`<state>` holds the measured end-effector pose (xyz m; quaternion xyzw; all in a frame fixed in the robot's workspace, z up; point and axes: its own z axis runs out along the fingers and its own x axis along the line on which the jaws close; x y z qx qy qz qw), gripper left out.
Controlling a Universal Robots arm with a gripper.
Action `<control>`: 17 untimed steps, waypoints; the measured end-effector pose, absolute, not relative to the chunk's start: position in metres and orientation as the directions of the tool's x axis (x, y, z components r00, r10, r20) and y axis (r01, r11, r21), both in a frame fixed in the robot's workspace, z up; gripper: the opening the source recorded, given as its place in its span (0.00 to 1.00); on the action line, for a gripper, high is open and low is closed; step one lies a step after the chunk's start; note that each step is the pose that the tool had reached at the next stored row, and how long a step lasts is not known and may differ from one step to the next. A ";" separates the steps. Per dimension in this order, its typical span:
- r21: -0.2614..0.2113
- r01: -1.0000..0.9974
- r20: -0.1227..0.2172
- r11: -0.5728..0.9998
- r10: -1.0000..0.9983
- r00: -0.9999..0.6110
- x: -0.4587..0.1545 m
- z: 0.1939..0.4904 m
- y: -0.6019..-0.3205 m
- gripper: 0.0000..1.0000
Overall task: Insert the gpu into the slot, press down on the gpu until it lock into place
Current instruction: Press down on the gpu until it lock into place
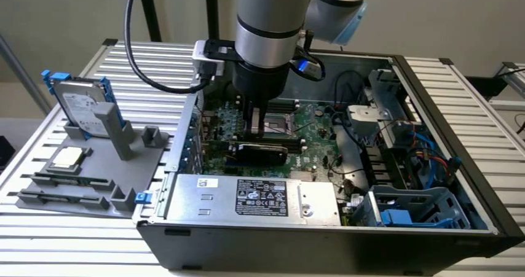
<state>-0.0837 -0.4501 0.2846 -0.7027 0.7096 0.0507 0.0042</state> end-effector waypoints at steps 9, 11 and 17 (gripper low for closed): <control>0.065 -0.998 -0.077 0.007 -0.997 -0.012 -0.087 0.275 -0.446 0.11; 0.065 -0.998 -0.077 0.007 -0.997 -0.012 -0.087 0.273 -0.446 0.11; 0.065 -0.998 -0.077 0.007 -0.997 -0.012 -0.088 0.271 -0.445 0.11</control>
